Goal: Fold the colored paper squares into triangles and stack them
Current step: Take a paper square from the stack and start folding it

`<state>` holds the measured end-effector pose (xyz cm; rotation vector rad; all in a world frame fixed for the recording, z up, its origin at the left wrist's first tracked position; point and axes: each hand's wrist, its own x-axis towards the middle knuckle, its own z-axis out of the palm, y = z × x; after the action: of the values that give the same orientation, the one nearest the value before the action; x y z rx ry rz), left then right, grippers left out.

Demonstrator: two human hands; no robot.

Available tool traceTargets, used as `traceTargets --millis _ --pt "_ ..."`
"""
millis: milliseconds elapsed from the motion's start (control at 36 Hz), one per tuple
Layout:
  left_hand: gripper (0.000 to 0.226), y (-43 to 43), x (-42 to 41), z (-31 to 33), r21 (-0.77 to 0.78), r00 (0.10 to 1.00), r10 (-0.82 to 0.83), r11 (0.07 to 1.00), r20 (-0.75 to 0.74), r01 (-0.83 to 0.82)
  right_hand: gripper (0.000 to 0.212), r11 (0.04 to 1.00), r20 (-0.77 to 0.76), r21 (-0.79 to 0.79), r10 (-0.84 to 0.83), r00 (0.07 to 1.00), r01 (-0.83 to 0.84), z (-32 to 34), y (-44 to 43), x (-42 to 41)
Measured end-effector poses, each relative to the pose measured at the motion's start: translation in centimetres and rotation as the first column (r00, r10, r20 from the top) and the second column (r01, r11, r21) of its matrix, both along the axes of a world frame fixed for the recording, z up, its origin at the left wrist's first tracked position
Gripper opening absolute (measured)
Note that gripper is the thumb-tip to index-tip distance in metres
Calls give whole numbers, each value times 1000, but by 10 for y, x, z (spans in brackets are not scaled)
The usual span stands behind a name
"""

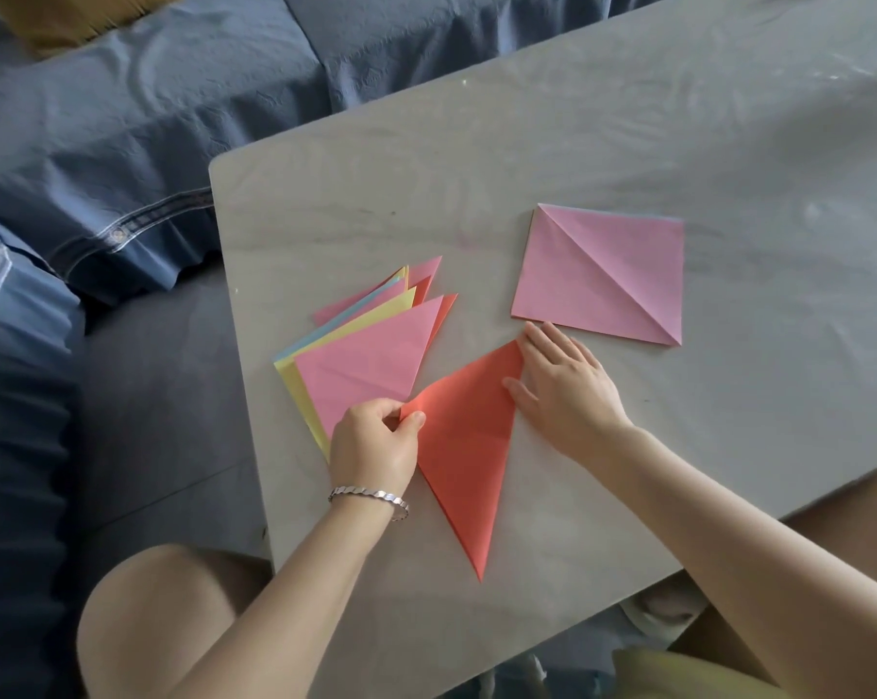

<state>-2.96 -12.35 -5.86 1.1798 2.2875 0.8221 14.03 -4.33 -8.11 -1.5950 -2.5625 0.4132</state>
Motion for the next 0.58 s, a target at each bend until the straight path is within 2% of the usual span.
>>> traceTargets --millis 194,361,472,583 --pt "11 0 1 0 2 1000 15 1000 -1 -15 84 993 59 -109 47 997 -40 -1 -8 5" --pt "11 0 2 -1 -4 1000 15 1000 -8 -15 98 981 59 -150 130 990 -120 3 -31 8" --pt "11 -1 2 -2 -4 1000 15 1000 -14 -16 120 969 61 -138 214 975 -205 0 -52 6" --pt "12 -1 2 -1 -4 1000 10 1000 -21 -10 128 950 102 -174 277 955 -257 3 -68 6"
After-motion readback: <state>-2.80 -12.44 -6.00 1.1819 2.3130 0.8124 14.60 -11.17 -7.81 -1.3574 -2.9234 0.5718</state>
